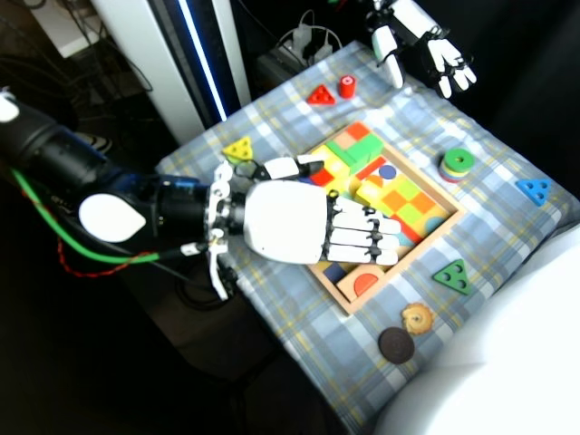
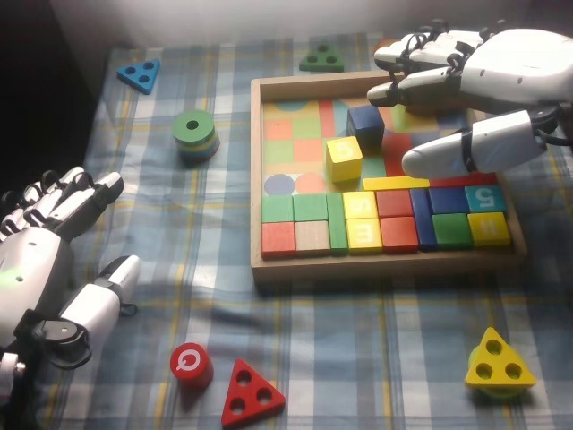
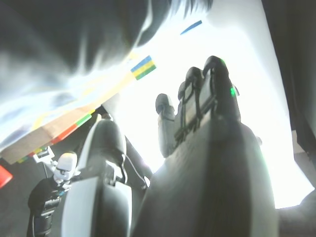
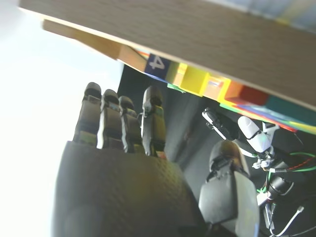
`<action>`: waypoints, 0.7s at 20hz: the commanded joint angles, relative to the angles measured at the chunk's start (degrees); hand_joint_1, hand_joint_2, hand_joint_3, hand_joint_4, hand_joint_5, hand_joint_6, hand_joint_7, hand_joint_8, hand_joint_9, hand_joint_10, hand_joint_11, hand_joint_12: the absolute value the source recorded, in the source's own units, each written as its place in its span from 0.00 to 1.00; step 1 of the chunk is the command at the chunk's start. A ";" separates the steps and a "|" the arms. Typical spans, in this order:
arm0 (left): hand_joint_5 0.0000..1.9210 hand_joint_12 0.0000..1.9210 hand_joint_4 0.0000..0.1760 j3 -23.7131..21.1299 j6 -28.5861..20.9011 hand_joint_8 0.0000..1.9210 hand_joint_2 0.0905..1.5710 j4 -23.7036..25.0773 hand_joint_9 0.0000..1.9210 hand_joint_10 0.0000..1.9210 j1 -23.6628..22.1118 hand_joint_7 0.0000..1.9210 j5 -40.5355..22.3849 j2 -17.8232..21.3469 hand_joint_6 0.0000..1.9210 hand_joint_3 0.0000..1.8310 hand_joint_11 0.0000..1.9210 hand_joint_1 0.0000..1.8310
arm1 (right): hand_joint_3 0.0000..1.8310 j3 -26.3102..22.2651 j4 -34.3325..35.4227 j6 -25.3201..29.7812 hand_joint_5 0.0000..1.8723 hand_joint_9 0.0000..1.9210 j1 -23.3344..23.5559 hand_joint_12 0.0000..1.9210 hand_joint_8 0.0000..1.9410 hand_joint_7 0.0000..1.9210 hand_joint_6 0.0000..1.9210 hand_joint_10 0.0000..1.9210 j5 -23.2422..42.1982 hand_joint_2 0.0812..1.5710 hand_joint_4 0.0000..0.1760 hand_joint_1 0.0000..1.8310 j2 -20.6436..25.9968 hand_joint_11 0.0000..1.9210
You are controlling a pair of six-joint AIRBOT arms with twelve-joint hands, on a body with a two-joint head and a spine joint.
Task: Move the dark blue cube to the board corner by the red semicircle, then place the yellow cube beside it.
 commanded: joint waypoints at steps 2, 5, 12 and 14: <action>0.18 0.00 0.32 0.17 -0.14 0.00 0.88 2.86 0.05 0.00 -0.57 0.06 -6.22 0.02 0.00 0.00 0.00 0.37 | 0.00 0.23 1.42 0.79 0.18 0.00 0.84 0.00 0.00 0.00 0.00 0.00 4.73 0.64 0.02 0.00 -0.11 0.00; 0.18 0.00 0.31 0.18 -0.14 0.00 0.88 2.86 0.05 0.00 -0.57 0.05 -6.14 0.02 0.00 0.00 0.00 0.36 | 0.00 0.23 0.95 0.79 0.19 0.00 0.84 0.00 0.00 0.00 0.01 0.00 4.30 0.63 0.00 0.00 -0.11 0.00; 0.18 0.00 0.26 0.26 -0.14 0.00 0.88 2.97 0.06 0.00 -0.61 0.06 -5.96 0.03 0.00 0.00 0.00 0.36 | 0.00 0.47 0.97 0.79 0.19 0.00 1.60 0.00 0.00 0.00 0.00 0.00 4.33 0.62 0.29 0.00 -0.95 0.00; 0.18 0.00 0.29 0.27 -0.14 0.00 0.88 3.01 0.05 0.00 -0.61 0.06 -5.87 0.03 0.00 0.00 0.00 0.35 | 0.00 0.46 0.95 0.79 0.19 0.00 1.71 0.00 0.00 0.00 0.00 0.00 4.34 0.62 0.48 0.00 -1.06 0.00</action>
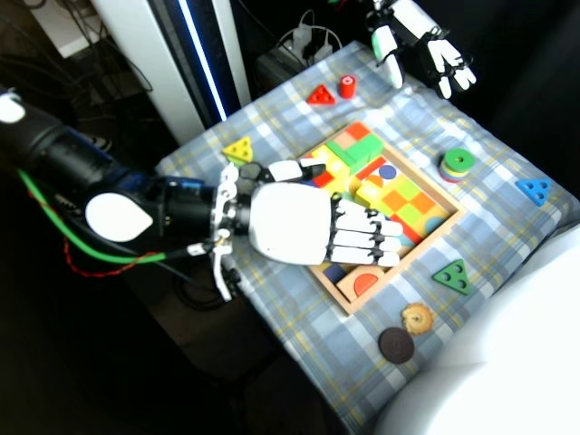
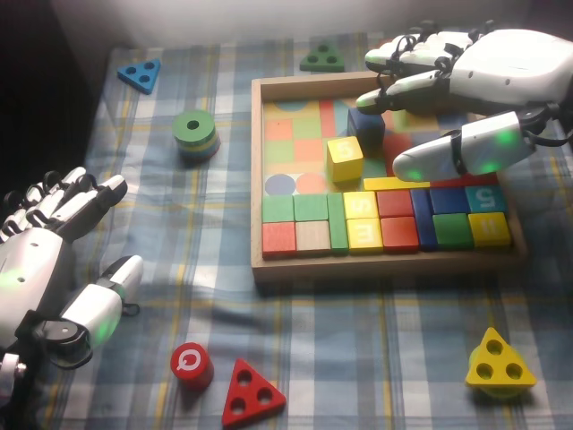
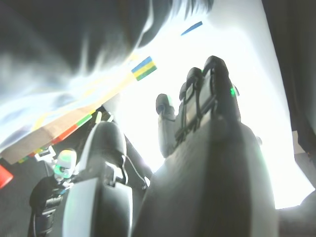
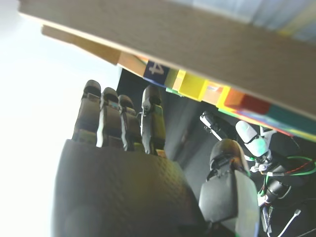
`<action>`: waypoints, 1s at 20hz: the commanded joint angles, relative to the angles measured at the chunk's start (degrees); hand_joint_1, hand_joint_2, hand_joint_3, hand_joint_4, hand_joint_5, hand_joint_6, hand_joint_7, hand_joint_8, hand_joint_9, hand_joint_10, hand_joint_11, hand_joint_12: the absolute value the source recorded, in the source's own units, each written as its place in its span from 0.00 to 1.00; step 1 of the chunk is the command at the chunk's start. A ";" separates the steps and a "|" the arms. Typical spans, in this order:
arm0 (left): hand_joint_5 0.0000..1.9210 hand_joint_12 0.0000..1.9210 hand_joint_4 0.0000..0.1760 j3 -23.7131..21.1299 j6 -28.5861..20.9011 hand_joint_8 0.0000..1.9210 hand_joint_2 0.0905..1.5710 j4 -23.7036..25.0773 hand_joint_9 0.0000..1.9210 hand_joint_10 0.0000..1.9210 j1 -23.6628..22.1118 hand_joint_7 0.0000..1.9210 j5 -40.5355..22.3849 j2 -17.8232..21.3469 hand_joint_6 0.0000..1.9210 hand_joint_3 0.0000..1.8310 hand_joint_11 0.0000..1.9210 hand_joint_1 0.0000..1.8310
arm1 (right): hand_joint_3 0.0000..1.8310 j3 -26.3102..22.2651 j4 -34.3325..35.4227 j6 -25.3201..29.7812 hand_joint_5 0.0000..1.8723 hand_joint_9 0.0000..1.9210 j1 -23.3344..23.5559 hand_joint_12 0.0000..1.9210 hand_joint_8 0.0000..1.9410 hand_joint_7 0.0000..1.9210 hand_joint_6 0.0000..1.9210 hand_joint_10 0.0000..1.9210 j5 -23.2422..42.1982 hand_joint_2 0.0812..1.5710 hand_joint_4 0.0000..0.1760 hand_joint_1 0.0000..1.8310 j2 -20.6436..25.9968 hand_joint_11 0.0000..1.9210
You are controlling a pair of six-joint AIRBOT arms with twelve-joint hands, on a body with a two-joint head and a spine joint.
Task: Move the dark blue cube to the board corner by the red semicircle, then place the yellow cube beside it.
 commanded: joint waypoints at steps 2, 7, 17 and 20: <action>0.18 0.00 0.26 0.27 -0.14 0.00 0.89 2.89 0.06 0.00 -0.62 0.06 -6.15 0.03 0.00 0.00 0.00 0.33 | 0.00 0.08 1.86 0.72 0.19 0.00 0.81 0.00 0.00 0.00 0.00 0.00 5.26 0.62 0.47 0.00 -0.38 0.00; 0.18 0.00 0.27 0.19 -0.18 0.00 0.88 2.87 0.05 0.00 -0.65 0.05 -6.19 0.04 0.00 0.00 0.00 0.36 | 0.00 0.14 -0.41 0.72 0.19 0.00 0.80 0.00 0.00 0.00 0.00 0.00 3.11 0.60 0.52 0.00 -0.80 0.00; 0.18 0.00 0.34 0.00 -0.18 0.00 0.88 2.76 0.05 0.00 -0.64 0.06 -6.19 0.10 0.00 0.00 0.00 0.35 | 0.00 -3.01 -2.01 0.71 0.17 0.00 0.79 0.00 0.00 0.00 0.00 0.00 -1.55 0.57 0.13 0.00 3.92 0.00; 0.20 0.00 0.28 0.10 -0.18 0.00 0.87 2.61 0.05 0.00 -0.62 0.06 -6.04 0.14 0.00 0.00 0.00 0.38 | 0.00 -3.75 -1.55 0.61 0.16 0.00 0.38 0.00 0.00 0.00 0.00 0.00 -2.62 0.56 0.40 0.00 5.37 0.00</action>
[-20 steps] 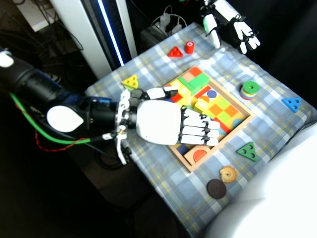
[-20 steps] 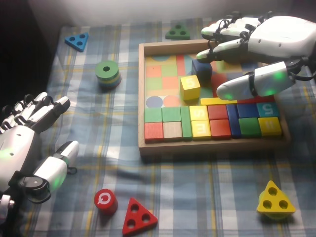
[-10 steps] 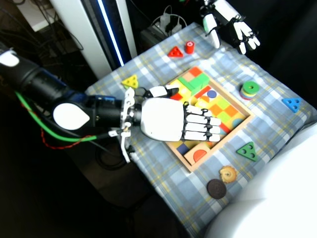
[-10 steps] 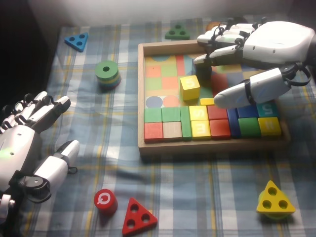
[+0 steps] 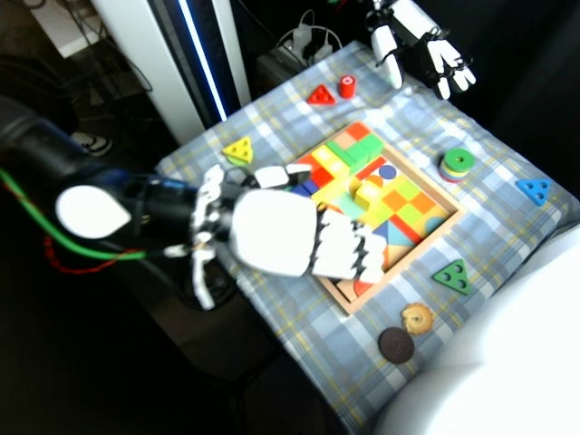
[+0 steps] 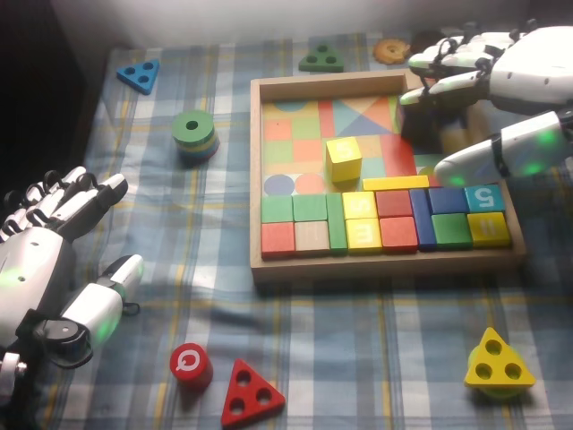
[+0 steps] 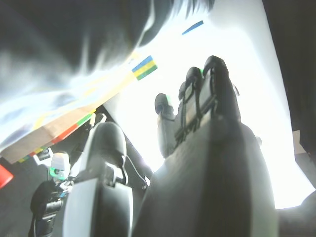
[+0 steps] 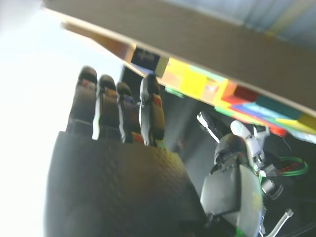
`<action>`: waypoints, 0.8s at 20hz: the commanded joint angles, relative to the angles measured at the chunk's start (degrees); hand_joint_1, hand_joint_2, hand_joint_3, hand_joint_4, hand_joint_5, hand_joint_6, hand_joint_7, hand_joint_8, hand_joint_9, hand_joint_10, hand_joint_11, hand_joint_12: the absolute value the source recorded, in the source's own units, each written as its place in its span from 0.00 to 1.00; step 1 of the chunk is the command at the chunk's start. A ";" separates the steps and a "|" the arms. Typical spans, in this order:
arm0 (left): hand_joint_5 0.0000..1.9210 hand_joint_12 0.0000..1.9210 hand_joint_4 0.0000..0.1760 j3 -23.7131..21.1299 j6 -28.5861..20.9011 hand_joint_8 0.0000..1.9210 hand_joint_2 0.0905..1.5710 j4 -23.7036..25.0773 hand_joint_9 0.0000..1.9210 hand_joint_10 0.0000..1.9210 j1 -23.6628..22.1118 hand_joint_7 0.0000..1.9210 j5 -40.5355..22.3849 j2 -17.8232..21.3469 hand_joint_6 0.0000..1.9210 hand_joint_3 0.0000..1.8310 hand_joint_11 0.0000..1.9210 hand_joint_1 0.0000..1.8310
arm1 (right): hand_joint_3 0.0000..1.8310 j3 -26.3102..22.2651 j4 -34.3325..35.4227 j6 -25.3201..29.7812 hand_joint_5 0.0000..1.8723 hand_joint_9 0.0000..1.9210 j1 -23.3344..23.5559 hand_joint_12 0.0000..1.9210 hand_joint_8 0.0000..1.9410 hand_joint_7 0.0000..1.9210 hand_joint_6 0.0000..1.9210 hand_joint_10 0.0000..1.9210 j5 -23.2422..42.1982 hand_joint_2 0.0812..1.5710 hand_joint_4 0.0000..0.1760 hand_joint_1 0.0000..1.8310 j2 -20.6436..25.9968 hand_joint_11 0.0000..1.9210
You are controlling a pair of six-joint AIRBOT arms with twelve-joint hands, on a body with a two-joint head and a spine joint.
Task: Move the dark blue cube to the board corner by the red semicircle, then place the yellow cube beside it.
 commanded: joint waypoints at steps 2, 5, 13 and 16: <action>0.20 0.00 0.26 0.10 -0.17 0.00 0.88 2.72 0.05 0.00 -0.52 0.05 -6.06 0.24 0.00 0.00 0.00 0.37 | 0.00 -0.72 3.34 -0.75 0.16 0.00 -0.47 0.00 0.00 0.00 0.00 0.00 3.55 0.52 0.57 0.00 1.00 0.00; 0.21 0.00 0.22 0.02 -0.18 0.00 0.88 2.71 0.05 0.00 -0.53 0.05 -6.09 0.23 0.00 0.00 0.00 0.36 | 0.00 -1.58 5.81 -2.37 0.16 0.00 -1.58 0.00 0.00 0.00 0.00 0.00 3.45 0.52 0.73 0.00 2.57 0.00; 0.22 0.00 0.15 -0.09 -0.18 0.00 0.87 2.60 0.04 0.00 -0.53 0.06 -6.10 0.26 0.00 0.00 0.00 0.36 | 0.01 -3.30 16.41 -11.46 0.17 0.00 -4.43 0.00 0.00 0.00 0.00 0.00 3.40 0.56 0.55 0.00 6.40 0.00; 0.22 0.00 0.22 -0.05 -0.18 0.00 0.88 2.63 0.04 0.00 -0.53 0.05 -6.08 0.27 0.00 0.00 0.00 0.36 | 0.01 -2.55 17.13 -11.47 0.17 0.00 -4.42 0.00 0.00 0.00 0.00 0.00 3.41 0.56 0.46 0.00 6.23 0.00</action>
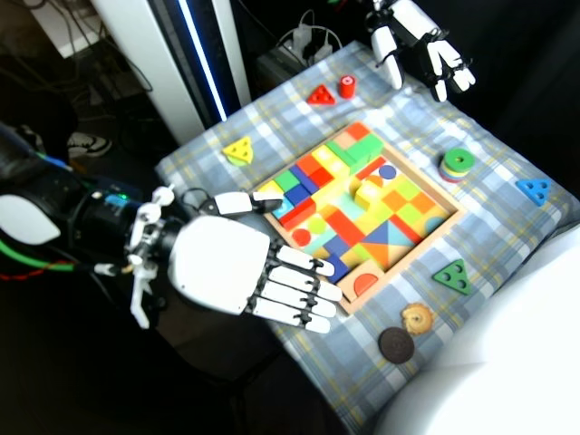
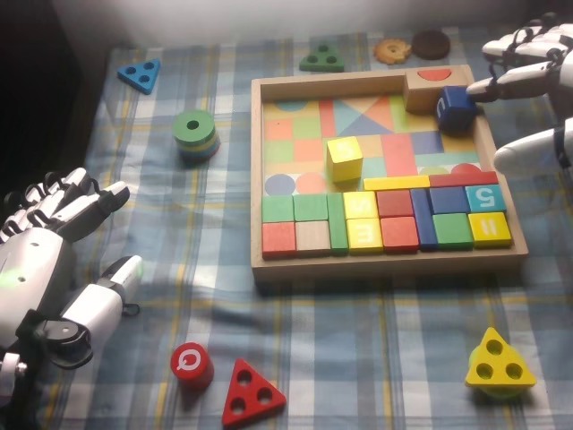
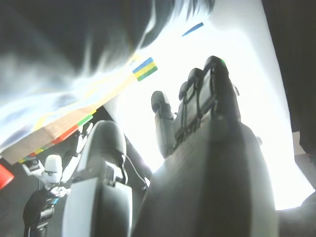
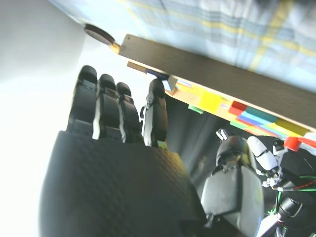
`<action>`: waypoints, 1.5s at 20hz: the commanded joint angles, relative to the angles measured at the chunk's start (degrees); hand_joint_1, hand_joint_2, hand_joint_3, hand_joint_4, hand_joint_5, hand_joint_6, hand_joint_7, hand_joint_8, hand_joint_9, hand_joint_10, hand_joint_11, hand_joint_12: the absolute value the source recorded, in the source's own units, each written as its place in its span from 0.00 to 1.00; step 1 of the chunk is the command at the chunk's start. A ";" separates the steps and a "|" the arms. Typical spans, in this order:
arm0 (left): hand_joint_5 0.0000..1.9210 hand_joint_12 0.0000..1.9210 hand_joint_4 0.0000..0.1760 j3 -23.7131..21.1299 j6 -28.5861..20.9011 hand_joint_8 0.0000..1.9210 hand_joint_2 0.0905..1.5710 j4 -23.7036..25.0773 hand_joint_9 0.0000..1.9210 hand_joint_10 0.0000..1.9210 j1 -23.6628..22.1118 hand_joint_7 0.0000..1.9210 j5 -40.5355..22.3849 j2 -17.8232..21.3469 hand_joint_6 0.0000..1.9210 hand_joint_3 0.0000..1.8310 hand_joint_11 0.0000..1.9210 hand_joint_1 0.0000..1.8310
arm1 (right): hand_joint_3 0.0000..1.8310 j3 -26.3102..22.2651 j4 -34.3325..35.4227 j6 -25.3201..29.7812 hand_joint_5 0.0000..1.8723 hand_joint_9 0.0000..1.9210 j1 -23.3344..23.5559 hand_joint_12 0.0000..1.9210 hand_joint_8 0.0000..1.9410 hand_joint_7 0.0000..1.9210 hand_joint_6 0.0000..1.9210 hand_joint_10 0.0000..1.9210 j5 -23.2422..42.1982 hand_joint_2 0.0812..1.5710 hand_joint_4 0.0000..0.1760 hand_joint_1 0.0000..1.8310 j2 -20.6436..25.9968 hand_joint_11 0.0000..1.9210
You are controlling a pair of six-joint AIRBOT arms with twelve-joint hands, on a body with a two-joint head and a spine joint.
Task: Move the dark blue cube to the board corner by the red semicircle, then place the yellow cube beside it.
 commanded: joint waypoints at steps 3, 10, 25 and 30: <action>0.22 0.00 0.17 -0.02 -0.18 0.00 0.88 2.91 0.05 0.00 -0.53 0.06 -6.20 0.31 0.00 0.00 0.00 0.36 | 0.01 0.60 1.97 -0.26 0.16 0.00 0.37 0.00 0.00 0.00 0.00 0.00 4.81 0.57 0.53 0.00 0.12 0.00; 0.22 0.00 0.18 -0.03 -0.18 0.00 0.88 2.87 0.05 0.00 -0.51 0.05 -6.17 0.30 0.00 0.00 0.00 0.36 | 0.01 -1.95 4.43 -0.27 0.17 0.00 0.90 0.00 0.00 0.00 0.01 0.00 8.91 0.58 0.23 0.00 0.96 0.00; 0.23 0.00 0.20 0.20 -0.18 0.00 0.88 2.94 0.04 0.00 -0.53 0.05 -5.73 0.24 0.01 0.00 0.00 0.37 | 0.00 -3.67 -7.12 5.35 0.16 0.00 5.05 0.00 0.00 0.00 0.00 0.00 15.36 0.55 0.33 0.00 -7.13 0.00; 0.24 0.00 0.20 0.18 -0.20 0.00 0.88 2.93 0.04 0.00 -0.55 0.05 -5.70 0.17 0.00 0.00 0.00 0.36 | 0.01 -1.34 -9.31 7.40 0.19 0.00 5.04 0.00 0.00 0.00 0.01 0.00 14.44 0.59 0.29 0.00 -10.07 0.00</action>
